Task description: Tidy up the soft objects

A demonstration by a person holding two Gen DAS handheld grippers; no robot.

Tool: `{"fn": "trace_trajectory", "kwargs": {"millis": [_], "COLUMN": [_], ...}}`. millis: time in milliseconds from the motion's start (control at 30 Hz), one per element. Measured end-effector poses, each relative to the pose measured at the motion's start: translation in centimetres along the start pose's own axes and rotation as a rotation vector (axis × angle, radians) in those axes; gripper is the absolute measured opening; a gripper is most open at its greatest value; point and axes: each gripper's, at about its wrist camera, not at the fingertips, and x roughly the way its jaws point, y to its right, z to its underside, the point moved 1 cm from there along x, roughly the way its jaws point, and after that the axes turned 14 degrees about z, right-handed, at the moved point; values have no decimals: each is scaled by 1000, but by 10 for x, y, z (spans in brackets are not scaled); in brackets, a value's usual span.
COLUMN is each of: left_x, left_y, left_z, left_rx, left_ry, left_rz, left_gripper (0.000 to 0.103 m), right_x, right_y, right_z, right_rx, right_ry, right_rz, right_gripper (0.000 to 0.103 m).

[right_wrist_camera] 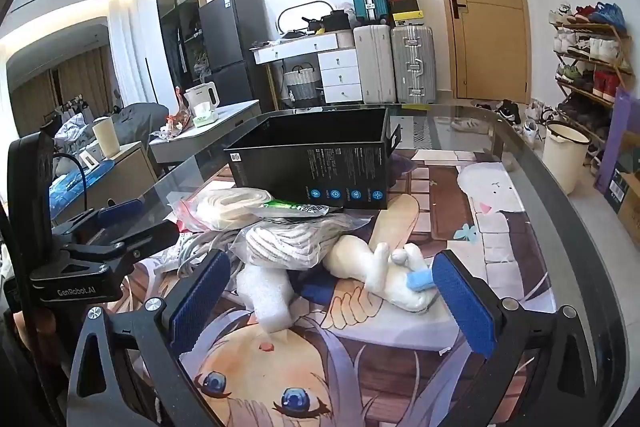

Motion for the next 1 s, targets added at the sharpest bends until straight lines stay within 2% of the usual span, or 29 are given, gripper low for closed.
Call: {"fn": "trace_trajectory", "kwargs": {"millis": [1000], "left_x": [0], "left_y": [-2], "left_z": [3], "left_rx": [0], "left_ry": [5], "left_rz": [-3], "left_gripper": [103], "right_x": [0], "right_y": [-5], "right_z": [3], "right_rx": [-35], "right_ry": [-3], "right_rz": [15], "right_gripper": [103]}}
